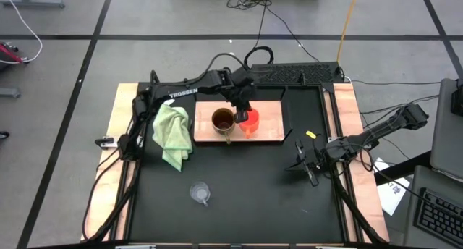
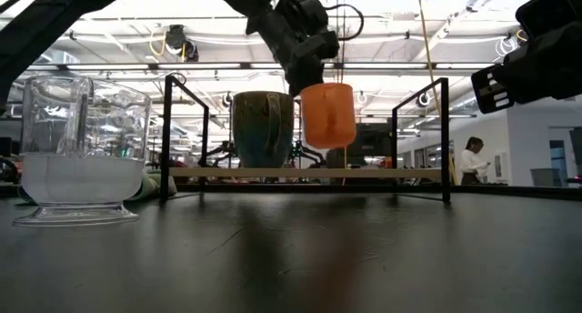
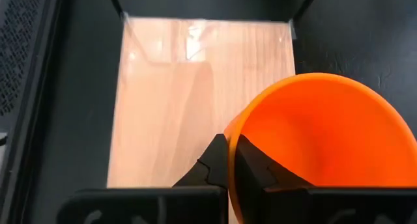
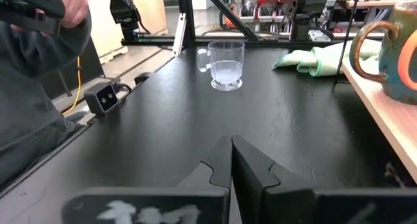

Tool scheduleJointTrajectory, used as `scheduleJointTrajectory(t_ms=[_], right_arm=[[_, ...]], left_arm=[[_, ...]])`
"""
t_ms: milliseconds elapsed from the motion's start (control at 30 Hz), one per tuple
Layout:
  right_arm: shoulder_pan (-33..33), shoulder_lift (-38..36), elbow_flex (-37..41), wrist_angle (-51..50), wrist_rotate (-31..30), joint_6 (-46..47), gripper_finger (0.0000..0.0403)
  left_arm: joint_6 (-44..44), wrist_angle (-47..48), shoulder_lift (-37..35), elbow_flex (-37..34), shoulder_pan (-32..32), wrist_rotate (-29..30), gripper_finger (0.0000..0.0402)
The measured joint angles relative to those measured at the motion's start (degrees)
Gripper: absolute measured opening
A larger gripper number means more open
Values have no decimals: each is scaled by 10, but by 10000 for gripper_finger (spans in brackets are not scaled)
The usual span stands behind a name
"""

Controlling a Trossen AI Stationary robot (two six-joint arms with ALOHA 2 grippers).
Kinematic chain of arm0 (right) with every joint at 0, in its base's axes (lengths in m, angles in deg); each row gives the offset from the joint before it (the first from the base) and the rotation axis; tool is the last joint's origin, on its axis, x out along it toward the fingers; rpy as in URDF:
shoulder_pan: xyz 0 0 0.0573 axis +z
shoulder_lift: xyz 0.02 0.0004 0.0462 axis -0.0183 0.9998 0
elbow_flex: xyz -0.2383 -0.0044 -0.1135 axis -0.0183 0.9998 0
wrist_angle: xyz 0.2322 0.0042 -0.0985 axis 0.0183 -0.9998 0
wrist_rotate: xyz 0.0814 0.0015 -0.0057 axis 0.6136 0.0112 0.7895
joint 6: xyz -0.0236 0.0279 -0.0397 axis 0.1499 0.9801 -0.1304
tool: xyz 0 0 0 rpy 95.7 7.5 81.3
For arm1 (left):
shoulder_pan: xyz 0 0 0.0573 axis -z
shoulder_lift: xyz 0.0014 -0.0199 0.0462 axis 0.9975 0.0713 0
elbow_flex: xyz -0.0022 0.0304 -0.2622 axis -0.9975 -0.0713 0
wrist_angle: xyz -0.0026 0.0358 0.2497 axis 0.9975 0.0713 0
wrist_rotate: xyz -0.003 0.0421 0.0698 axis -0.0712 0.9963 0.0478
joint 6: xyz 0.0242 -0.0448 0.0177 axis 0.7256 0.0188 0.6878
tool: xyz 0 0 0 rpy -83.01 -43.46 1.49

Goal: Stack small to large cups/mugs on shelf
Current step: Put the orange mug to the right of the light green mug on the shelf

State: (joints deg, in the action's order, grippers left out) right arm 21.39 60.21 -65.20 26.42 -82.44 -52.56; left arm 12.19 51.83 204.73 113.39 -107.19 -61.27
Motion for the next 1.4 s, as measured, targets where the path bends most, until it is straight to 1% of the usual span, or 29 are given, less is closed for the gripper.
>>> scheduleJointTrajectory(t_ms=[1167, 1400], right_arm=[[0, 0, 0, 1, 0, 1, 0], [0, 0, 0, 1, 0, 1, 0]], left_arm=[[-16, -19, 34, 0, 13, 3, 5], [-39, -23, 34, 0, 13, -2, 5]])
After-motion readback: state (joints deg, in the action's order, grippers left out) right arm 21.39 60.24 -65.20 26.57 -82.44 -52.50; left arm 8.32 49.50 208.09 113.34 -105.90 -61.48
